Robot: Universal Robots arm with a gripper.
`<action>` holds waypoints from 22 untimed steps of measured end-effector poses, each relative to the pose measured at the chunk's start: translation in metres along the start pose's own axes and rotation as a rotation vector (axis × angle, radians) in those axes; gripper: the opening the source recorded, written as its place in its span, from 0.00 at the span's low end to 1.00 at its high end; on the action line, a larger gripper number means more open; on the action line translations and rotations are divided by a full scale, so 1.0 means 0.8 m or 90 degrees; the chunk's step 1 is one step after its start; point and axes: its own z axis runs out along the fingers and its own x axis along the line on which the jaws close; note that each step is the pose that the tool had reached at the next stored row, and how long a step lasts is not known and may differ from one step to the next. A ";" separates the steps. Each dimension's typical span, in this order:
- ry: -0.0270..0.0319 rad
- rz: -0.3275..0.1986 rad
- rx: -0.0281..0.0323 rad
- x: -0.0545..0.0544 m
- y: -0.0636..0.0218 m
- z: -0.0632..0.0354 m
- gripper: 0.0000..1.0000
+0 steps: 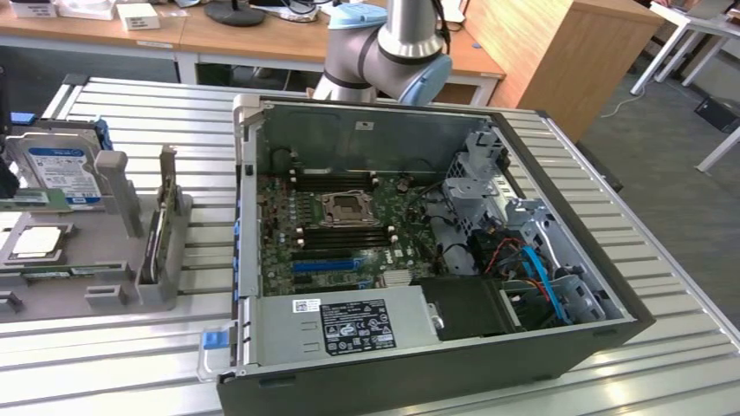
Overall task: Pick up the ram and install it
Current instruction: 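Pick up the ram and move it above insertion slot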
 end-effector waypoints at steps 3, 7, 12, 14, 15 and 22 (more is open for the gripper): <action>0.0000 0.000 0.0000 0.000 0.000 -0.008 0.12; 0.0000 0.000 0.0000 0.000 0.000 -0.019 0.12; 0.0000 0.000 0.0000 0.000 0.000 -0.031 0.12; 0.0000 0.000 0.0000 0.000 0.000 -0.037 0.12; 0.0000 0.000 0.0000 0.000 0.000 -0.039 0.12; 0.0000 0.000 0.0000 0.000 0.000 -0.053 0.12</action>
